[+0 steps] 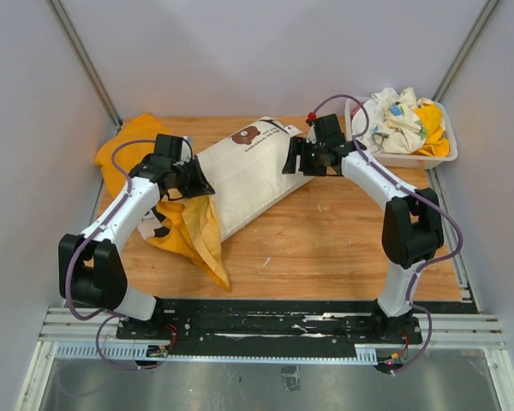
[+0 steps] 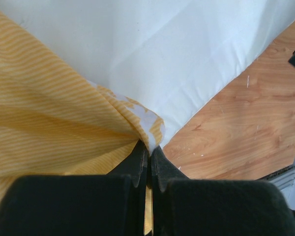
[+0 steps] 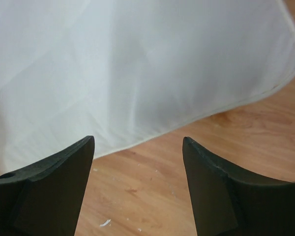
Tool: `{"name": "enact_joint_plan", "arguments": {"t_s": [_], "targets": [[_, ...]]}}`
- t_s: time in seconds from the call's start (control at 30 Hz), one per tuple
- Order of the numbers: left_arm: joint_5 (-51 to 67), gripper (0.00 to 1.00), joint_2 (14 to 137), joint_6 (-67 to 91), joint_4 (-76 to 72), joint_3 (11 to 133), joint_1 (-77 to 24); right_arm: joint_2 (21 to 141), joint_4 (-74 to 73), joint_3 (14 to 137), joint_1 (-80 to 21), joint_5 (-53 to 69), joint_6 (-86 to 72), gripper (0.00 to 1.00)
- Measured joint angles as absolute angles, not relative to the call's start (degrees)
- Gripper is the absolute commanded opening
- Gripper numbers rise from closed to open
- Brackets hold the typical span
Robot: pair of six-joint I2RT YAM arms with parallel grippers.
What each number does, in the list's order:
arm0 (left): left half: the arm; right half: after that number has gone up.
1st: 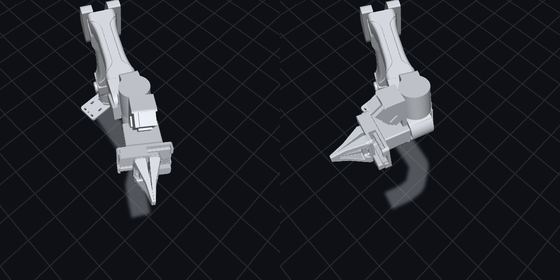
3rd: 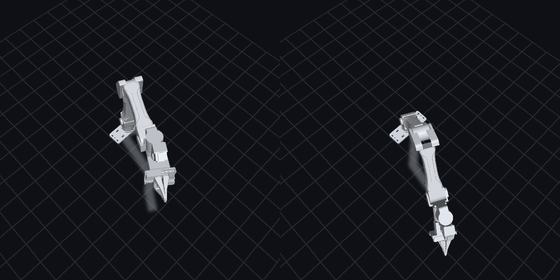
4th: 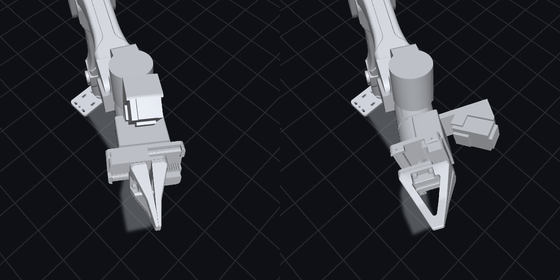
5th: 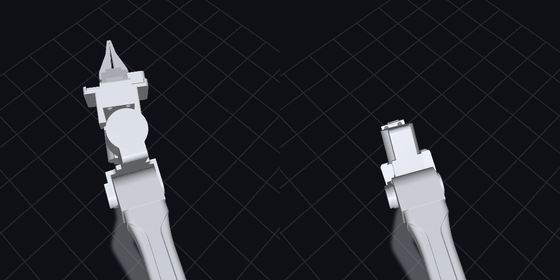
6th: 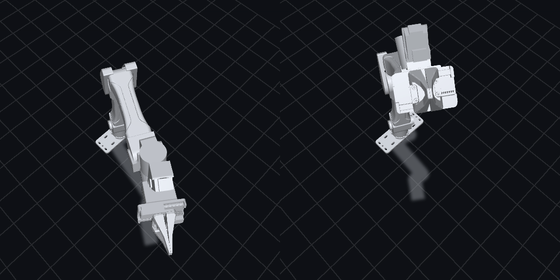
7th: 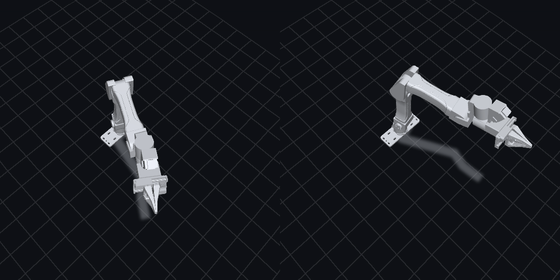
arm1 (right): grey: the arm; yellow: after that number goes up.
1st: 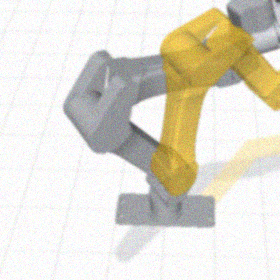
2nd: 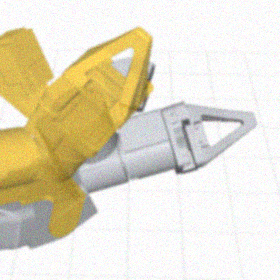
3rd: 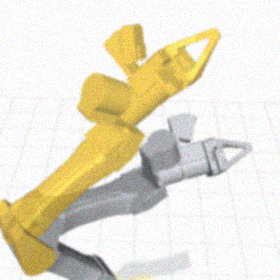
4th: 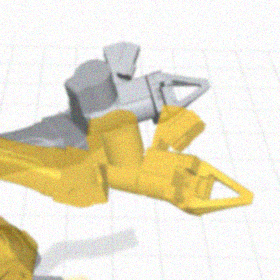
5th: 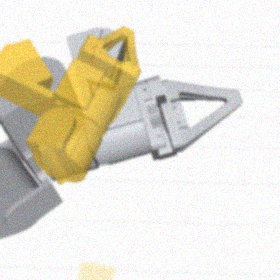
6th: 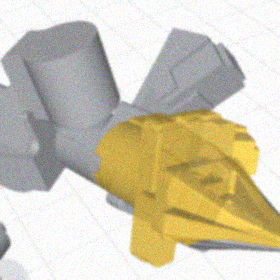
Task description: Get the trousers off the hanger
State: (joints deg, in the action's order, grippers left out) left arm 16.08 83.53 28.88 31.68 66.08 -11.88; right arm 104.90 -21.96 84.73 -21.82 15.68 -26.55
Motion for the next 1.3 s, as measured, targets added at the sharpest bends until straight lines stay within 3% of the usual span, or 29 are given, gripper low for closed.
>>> {"name": "enact_joint_plan", "arguments": {"t_s": [0.57, 0.8, 1.13, 1.2, 1.3], "targets": [[16.8, 0.0, 85.4, 28.9, 31.5, 66.7, -11.9, 124.7, -23.4, 105.3, -16.3, 7.8, -19.2, 0.82], [16.8, 0.0, 85.8, 28.6, 31.7, 67.6, -11.9, 125.0, -19.3, 106.6, -15.9, 7.2, -16.5, 0.89], [16.9, 0.0, 87.3, 28.6, 31.6, 67.7, -11.9, 129.6, -11.4, 106.8, -15.2, 13.3, -16.1, 0.89], [16.9, 0.0, 87.9, 28.6, 31.6, 68.0, -12.0, 129.4, -8.1, 103.9, -15.0, 15.6, -16.9, 0.82], [17.1, 0.0, 89.1, 28.6, 31.6, 68.5, -12.1, 128.9, -4.2, 100.4, -14.6, 18.3, -18.2, 0.5]]}}
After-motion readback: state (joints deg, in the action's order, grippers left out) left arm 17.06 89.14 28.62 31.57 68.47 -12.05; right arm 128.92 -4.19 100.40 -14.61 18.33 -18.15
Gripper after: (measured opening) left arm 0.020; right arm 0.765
